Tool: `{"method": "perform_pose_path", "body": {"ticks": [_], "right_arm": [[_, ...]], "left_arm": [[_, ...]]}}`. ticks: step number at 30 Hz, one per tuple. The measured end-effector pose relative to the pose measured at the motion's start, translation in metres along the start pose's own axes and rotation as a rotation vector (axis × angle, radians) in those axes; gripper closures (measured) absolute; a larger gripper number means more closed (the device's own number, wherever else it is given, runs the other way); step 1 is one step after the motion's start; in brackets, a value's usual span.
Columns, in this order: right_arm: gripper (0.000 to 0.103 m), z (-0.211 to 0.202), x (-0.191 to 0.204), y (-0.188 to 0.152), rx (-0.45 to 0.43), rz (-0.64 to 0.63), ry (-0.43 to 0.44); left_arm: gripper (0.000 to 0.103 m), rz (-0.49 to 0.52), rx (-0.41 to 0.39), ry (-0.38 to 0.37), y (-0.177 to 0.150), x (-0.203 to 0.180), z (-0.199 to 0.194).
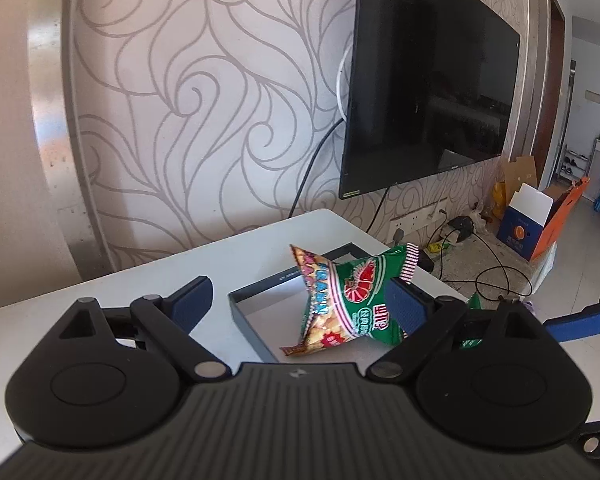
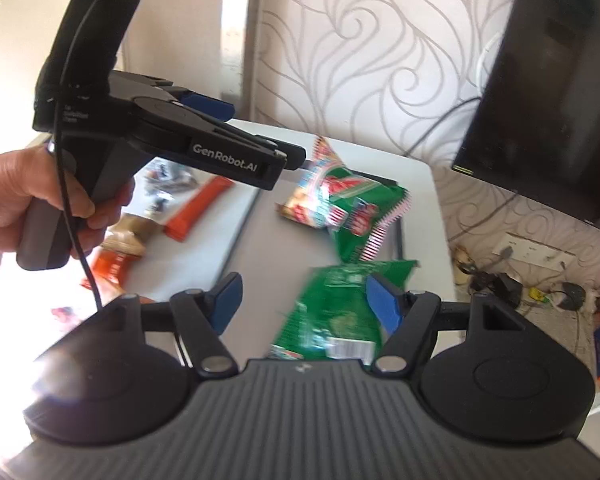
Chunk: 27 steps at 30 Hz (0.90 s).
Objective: Organize snacks
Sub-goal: 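Carry both bags into the dark box and open both grippers, then move left gripper to the pink candy stick while right gripper approaches the pastry bag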
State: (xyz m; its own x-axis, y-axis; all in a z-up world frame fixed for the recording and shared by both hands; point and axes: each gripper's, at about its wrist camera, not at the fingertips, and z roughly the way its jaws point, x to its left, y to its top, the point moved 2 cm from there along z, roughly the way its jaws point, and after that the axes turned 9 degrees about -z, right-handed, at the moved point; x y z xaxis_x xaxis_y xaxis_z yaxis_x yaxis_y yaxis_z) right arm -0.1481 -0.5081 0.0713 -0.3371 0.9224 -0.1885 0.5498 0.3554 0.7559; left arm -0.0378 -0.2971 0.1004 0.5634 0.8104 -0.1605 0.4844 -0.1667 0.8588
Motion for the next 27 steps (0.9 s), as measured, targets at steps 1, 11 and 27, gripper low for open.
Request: {"method": "perform_pose_path", "body": {"ticks": [1,11,27], "right_arm": [[0.032,-0.002,0.007,0.002,-0.008,-0.005,0.016],[0.033,-0.001,0.091,0.001,0.0,-0.093,0.198],[0.056,0.054,0.134,-0.025,0.14,-0.089,0.242]], "left_arm": [[0.008,-0.007,-0.005,0.006,-0.001,0.007,-0.009],[0.008,-0.062,-0.018,0.093,-0.039,0.071,-0.098],[0.008,-0.028,0.084,0.112,-0.13,0.084,-0.164]]}}
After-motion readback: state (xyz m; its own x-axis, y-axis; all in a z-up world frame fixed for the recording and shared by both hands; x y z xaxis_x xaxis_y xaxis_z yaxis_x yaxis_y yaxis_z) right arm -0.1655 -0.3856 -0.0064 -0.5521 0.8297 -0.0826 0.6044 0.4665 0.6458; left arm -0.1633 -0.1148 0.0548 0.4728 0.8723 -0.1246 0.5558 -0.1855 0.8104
